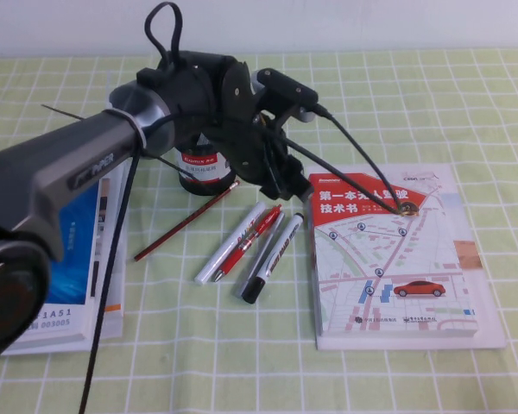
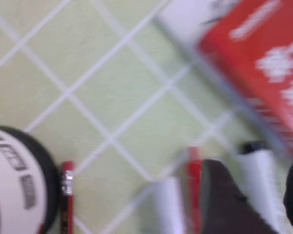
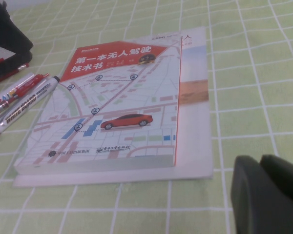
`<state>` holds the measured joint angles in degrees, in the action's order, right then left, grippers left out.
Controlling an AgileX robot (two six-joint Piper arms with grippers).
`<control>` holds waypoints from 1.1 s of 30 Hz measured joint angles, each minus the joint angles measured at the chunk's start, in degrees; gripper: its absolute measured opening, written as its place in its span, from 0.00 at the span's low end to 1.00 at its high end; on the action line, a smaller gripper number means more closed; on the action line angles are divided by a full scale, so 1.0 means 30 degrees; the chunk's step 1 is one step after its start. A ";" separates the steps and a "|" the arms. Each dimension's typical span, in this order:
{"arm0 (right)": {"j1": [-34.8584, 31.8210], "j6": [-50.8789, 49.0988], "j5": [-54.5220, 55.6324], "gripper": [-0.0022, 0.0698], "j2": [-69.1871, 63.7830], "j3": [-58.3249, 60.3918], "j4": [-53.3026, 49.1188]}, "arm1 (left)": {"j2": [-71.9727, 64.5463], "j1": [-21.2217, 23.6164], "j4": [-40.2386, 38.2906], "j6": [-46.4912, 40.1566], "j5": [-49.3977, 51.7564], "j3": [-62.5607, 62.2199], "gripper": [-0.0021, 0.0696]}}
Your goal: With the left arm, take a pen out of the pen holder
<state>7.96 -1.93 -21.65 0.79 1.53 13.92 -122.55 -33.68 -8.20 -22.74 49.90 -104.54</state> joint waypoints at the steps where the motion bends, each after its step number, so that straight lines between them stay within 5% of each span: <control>1: 0.0000 0.0000 0.0000 0.01 0.0000 0.0000 0.0000 | 0.0592 -0.0267 0.0000 0.0013 -0.0078 0.0437 0.35; 4: 0.0000 0.0000 0.0000 0.01 0.0000 0.0000 0.0000 | 0.2920 -0.1015 -0.0035 0.0051 -0.0715 0.2433 0.17; 8: 0.0000 0.0000 0.0000 0.01 0.0000 0.0000 0.0000 | 0.6411 -0.1634 -0.0616 0.0094 -0.2372 0.5903 0.05; 23: 0.0000 0.0000 0.0000 0.01 0.0000 0.0000 0.0000 | 2.1591 0.0623 -0.0921 0.1385 -0.6329 1.7433 0.03; 33: 0.0000 0.0000 0.0000 0.01 0.0000 0.0000 0.0000 | 2.4612 0.0774 0.0315 0.1629 -0.7003 2.0778 0.03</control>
<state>7.96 -1.93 -21.65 0.79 1.53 13.92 -48.71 -31.36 -7.25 -17.85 28.89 -42.21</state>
